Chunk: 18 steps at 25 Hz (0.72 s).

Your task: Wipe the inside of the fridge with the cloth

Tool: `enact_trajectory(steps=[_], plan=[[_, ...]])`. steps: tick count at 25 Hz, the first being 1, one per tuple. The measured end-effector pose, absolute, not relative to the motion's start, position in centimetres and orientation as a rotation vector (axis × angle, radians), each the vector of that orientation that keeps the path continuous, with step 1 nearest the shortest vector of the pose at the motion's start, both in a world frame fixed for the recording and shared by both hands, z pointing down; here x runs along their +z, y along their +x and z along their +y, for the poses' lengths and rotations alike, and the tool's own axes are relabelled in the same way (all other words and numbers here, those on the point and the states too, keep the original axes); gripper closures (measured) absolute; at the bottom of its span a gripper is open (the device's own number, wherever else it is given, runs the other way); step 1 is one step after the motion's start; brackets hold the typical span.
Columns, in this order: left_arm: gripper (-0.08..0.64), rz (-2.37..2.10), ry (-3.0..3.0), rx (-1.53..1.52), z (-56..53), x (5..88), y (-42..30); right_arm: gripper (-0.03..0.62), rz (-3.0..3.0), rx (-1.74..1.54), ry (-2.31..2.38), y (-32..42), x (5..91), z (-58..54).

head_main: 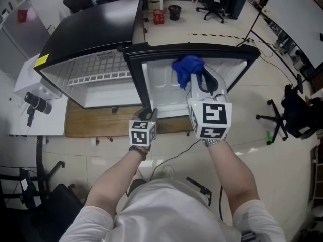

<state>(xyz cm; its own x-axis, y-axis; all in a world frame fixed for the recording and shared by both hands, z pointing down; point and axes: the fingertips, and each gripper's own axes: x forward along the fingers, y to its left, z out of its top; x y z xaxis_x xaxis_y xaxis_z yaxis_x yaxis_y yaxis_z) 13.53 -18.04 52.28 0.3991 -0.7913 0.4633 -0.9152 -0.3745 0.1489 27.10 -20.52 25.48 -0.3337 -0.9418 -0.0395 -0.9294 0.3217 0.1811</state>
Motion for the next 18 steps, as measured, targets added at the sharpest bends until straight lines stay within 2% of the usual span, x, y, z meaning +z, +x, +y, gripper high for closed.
enact_trajectory(steps=[18], plan=[[0.463, -1.496, 2.270, 0.447, -17.9, 52.4, 13.4, 0.528, -2.238, -0.250, 2.044, 40.5, 25.0, -21.9]])
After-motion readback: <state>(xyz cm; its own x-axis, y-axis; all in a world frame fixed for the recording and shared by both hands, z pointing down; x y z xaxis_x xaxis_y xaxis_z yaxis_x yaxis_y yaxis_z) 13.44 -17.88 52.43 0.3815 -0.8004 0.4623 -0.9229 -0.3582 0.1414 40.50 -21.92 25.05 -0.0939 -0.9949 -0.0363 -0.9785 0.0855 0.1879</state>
